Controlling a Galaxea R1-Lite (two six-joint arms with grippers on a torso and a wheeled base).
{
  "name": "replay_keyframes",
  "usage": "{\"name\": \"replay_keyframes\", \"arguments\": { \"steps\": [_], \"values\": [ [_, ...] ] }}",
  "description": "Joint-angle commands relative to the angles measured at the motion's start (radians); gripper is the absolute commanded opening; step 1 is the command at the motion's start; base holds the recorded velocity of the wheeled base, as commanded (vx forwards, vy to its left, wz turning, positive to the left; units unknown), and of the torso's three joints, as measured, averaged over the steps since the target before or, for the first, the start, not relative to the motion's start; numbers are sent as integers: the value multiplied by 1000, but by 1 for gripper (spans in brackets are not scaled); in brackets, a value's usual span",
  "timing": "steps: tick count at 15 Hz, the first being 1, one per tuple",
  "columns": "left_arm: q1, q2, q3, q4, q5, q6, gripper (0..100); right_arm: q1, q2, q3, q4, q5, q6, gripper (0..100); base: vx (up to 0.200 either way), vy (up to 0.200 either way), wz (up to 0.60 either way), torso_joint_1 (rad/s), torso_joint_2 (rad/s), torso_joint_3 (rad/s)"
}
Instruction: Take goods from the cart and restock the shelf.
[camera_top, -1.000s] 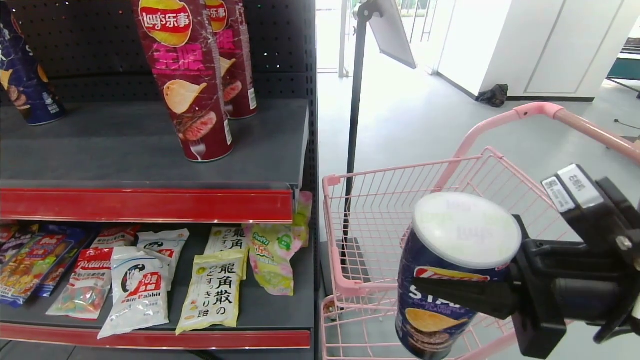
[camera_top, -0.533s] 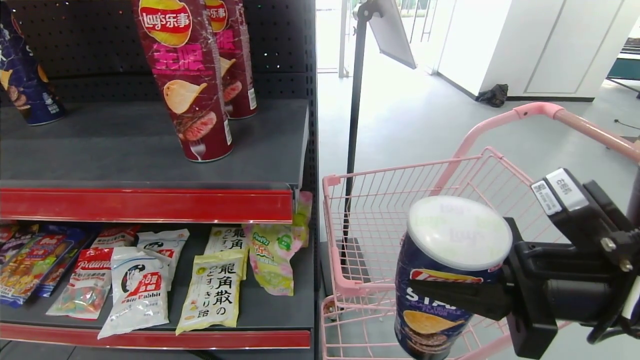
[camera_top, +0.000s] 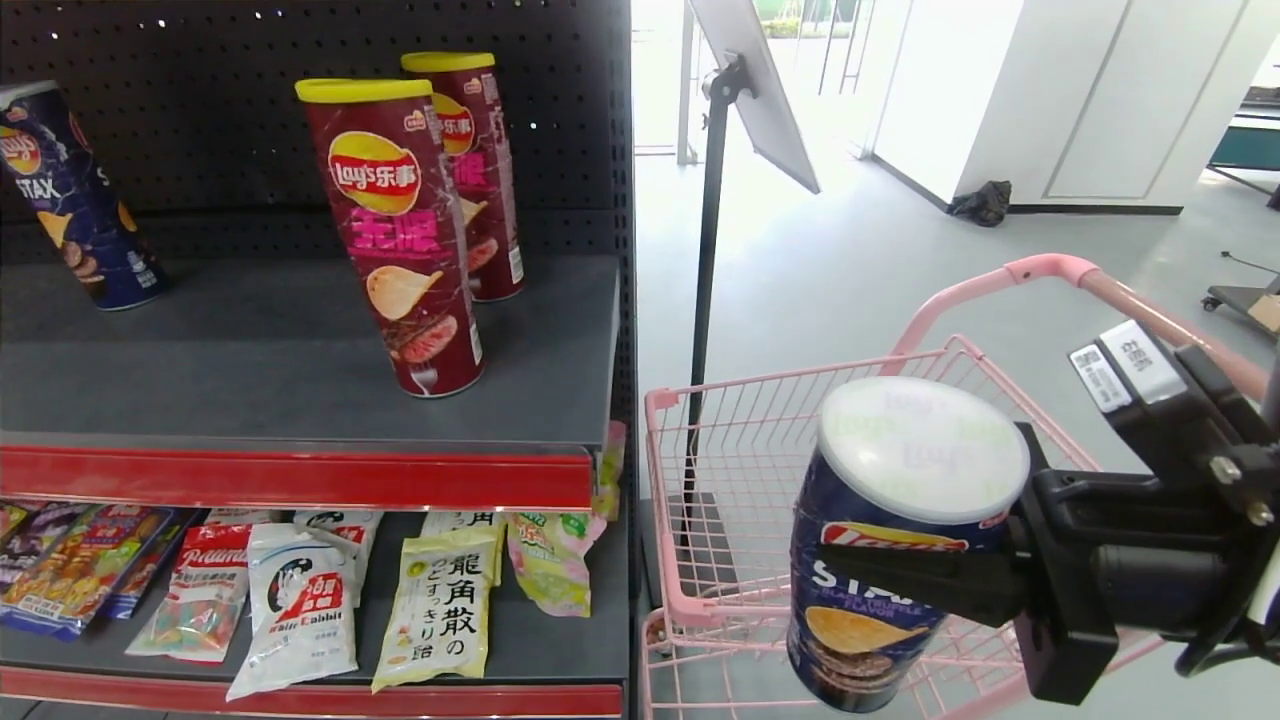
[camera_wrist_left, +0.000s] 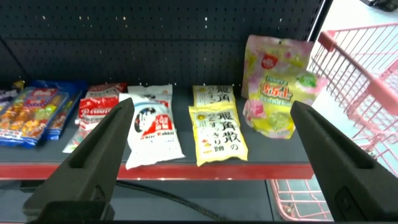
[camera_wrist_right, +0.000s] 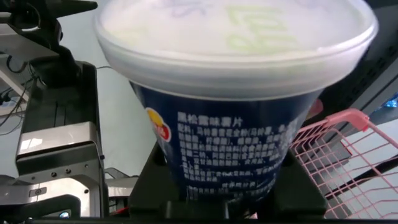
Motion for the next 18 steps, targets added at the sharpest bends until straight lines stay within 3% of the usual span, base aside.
{"name": "replay_keyframes", "arguments": {
  "steps": [1, 9, 18],
  "values": [
    [0, 1, 0, 0, 0, 0, 100, 0, -3, -2, -1, -5, -1, 0, 0, 0, 0, 207, -535, -330],
    [0, 1, 0, 0, 0, 0, 100, 6, -10, -15, -1, -14, -1, 0, 0, 0, 0, 239, -572, -335],
    [0, 1, 0, 0, 0, 0, 100, 5, -22, 10, -1, -16, -4, 0, 0, 0, 0, 177, -388, -213]
  ]
}}
